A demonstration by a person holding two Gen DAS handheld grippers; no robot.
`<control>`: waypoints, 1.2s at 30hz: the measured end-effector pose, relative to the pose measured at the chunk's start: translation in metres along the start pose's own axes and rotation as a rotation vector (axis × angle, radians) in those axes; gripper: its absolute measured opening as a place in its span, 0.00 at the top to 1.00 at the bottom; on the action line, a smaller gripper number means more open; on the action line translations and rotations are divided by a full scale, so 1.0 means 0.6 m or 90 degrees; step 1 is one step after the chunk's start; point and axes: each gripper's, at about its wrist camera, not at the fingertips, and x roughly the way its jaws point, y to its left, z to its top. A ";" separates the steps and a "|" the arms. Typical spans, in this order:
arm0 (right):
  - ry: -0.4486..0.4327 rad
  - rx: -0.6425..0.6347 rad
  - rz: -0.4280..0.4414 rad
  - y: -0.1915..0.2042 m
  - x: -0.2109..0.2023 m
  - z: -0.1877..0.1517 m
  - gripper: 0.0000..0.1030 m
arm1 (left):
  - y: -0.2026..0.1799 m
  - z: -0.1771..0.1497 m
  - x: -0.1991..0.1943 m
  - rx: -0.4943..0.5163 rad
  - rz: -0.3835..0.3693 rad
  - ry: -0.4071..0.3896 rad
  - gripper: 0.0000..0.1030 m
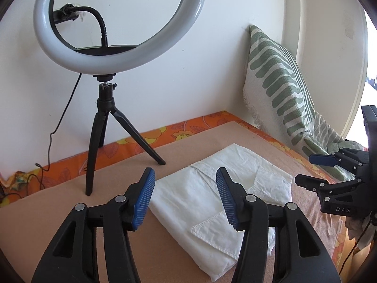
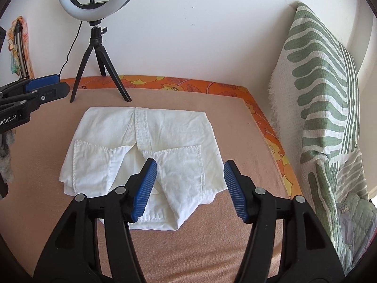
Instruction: Fold small clothes
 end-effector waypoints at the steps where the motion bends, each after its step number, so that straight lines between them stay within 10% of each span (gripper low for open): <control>1: -0.001 0.005 0.004 0.000 -0.003 -0.002 0.35 | -0.002 -0.001 -0.005 0.001 -0.001 0.000 0.43; 13: -0.060 0.028 0.024 0.025 -0.088 -0.016 0.08 | -0.028 -0.011 -0.083 0.021 0.033 -0.009 0.22; 31: -0.160 0.047 0.019 0.083 -0.264 -0.044 0.00 | -0.055 -0.031 -0.263 0.040 0.106 -0.046 0.17; 36: -0.181 0.058 0.017 0.105 -0.295 -0.064 0.00 | -0.055 -0.055 -0.315 0.043 0.118 -0.075 0.01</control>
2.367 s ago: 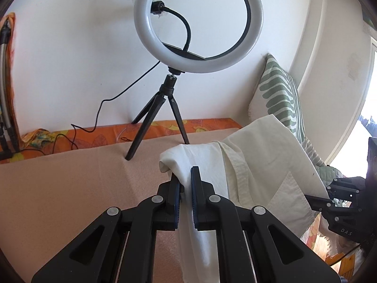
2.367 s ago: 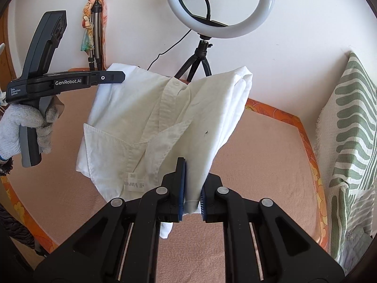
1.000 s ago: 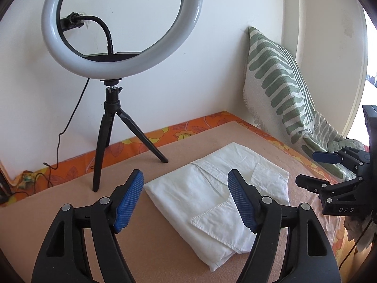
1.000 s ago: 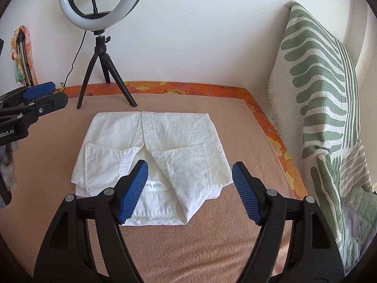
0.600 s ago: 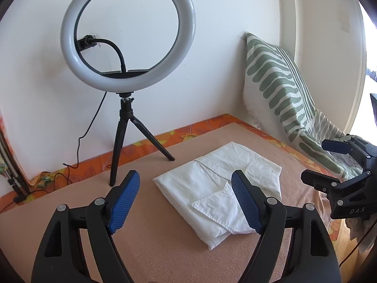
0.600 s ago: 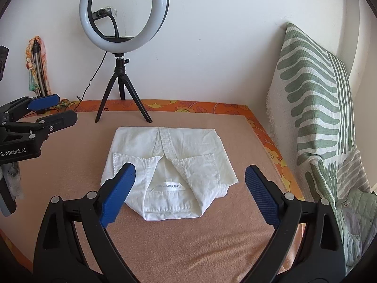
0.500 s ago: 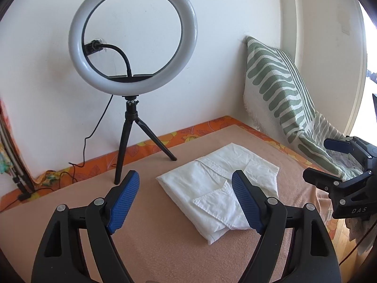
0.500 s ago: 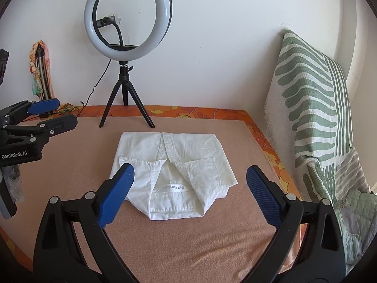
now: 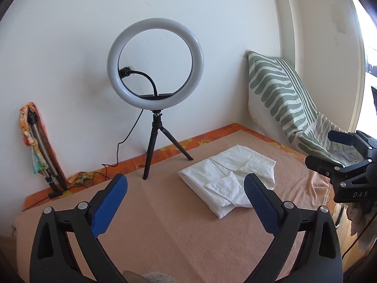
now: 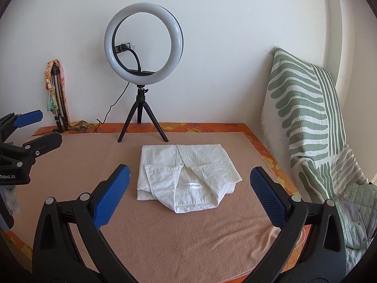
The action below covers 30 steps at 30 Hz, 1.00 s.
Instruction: Fold small clothes
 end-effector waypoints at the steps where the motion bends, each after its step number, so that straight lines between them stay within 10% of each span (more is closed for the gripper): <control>1: -0.002 0.007 0.002 0.004 -0.006 -0.005 0.00 | 0.001 -0.005 -0.010 -0.001 0.002 -0.004 0.01; 30: -0.018 0.068 0.007 0.057 -0.017 -0.111 0.00 | 0.044 -0.154 -0.078 -0.019 0.082 0.051 0.01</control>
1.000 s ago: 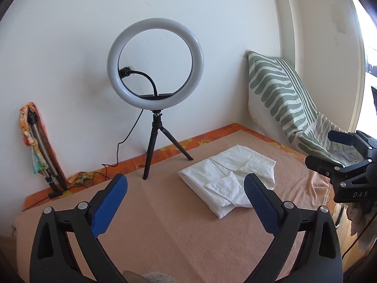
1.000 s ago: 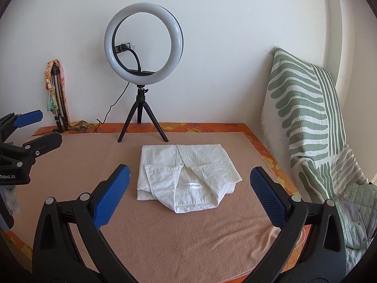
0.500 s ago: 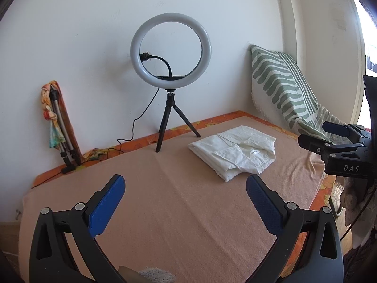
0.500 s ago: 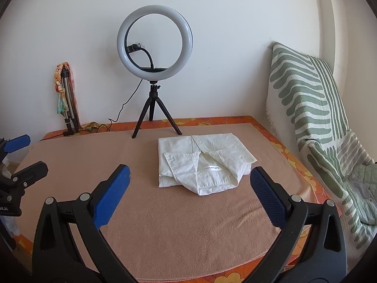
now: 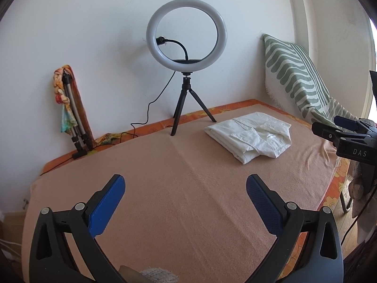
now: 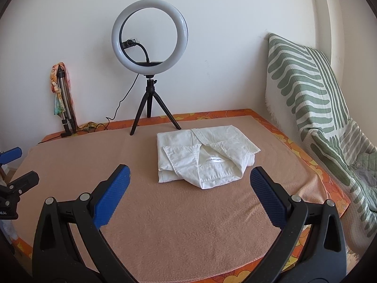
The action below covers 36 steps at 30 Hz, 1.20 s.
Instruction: Fold small clothes
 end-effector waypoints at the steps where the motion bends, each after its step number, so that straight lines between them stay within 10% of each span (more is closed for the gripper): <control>1: 0.001 -0.002 0.000 0.001 0.001 -0.001 0.00 | 0.002 -0.002 0.001 0.003 0.008 0.001 0.01; 36: -0.009 -0.013 -0.002 0.006 -0.007 -0.006 0.00 | 0.006 -0.019 -0.005 0.012 0.011 0.013 0.01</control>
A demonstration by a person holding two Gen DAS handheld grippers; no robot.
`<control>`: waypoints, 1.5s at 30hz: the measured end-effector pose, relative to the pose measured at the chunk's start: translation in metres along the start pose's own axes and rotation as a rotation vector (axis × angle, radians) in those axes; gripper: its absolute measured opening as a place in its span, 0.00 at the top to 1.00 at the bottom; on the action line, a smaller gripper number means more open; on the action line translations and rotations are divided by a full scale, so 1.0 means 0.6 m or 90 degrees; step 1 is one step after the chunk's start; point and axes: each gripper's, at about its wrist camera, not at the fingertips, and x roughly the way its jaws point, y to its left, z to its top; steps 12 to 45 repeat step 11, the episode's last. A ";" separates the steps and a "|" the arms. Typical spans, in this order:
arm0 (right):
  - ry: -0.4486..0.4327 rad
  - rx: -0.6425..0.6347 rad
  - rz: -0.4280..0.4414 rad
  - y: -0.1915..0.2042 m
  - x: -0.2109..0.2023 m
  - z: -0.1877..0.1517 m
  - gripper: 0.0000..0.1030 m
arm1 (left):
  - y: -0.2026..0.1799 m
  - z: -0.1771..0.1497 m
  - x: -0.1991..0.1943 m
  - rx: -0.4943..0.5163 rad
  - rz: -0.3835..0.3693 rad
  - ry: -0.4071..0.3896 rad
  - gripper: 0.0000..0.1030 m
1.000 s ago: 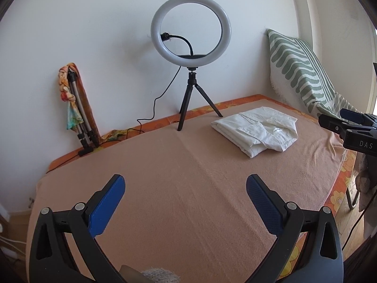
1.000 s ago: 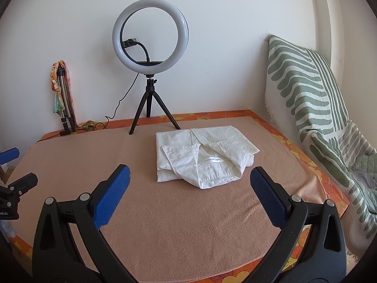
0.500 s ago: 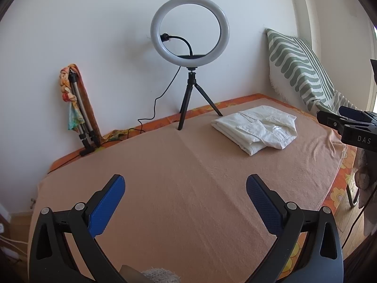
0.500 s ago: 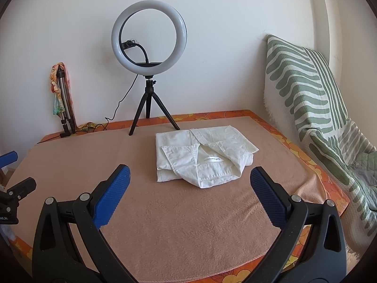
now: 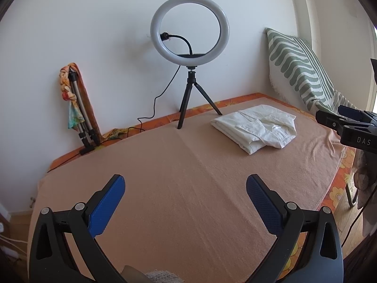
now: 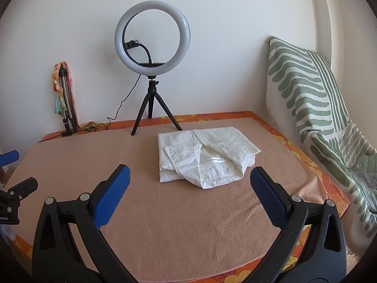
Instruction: Fold small clothes
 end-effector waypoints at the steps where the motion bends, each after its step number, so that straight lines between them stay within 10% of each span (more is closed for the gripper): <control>1: 0.000 -0.002 0.000 0.002 0.000 0.000 0.00 | -0.001 0.000 -0.001 0.000 0.002 0.000 0.01; 45: 0.001 -0.004 0.000 0.012 -0.004 -0.001 0.00 | 0.010 -0.003 -0.006 -0.004 0.009 -0.007 0.01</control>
